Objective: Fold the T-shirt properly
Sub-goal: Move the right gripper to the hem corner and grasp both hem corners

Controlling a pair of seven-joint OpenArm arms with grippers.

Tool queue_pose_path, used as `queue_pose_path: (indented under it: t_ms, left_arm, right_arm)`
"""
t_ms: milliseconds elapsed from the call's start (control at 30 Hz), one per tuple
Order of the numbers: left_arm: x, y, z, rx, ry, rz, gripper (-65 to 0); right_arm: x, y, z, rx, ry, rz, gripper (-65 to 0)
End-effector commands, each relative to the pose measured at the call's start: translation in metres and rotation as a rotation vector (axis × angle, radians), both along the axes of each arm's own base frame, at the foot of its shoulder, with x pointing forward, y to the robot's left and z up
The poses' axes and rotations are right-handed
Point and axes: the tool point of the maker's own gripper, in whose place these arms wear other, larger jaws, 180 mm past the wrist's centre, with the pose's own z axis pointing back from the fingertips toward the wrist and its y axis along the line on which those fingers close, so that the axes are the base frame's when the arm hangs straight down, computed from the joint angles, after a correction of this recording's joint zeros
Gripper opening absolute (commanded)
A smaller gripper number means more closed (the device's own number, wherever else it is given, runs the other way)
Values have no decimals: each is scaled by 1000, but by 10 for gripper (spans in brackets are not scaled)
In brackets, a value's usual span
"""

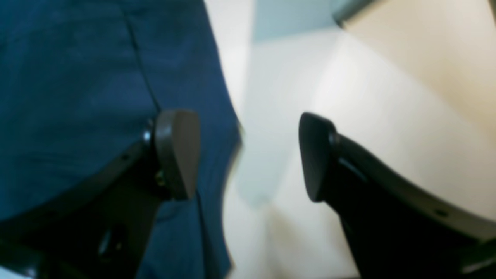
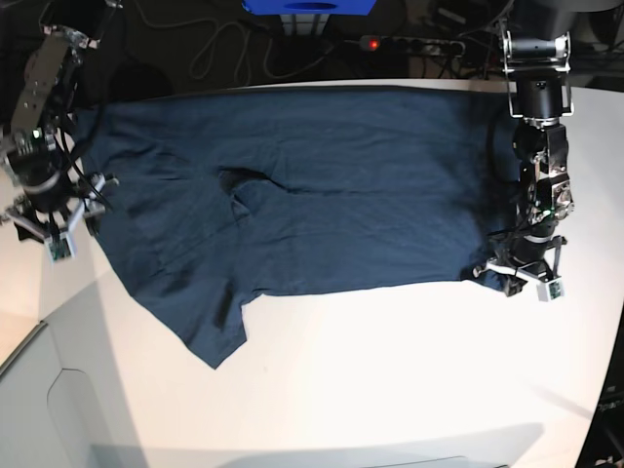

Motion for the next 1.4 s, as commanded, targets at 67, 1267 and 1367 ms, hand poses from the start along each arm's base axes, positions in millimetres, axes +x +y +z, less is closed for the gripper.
queue_pose_path:
  t_ms: [67, 1267, 1367]
  left_arm:
    - [12, 6, 25, 19, -71, -1, -650]
    - [9, 5, 19, 13, -60, 1, -650]
    - [9, 4, 18, 13, -57, -1, -650]
  right_arm:
    - [37, -9, 13, 28, -58, -16, -262]
    - [168, 71, -109, 526, 6, 56, -458]
    - [168, 72, -110, 526, 12, 56, -650]
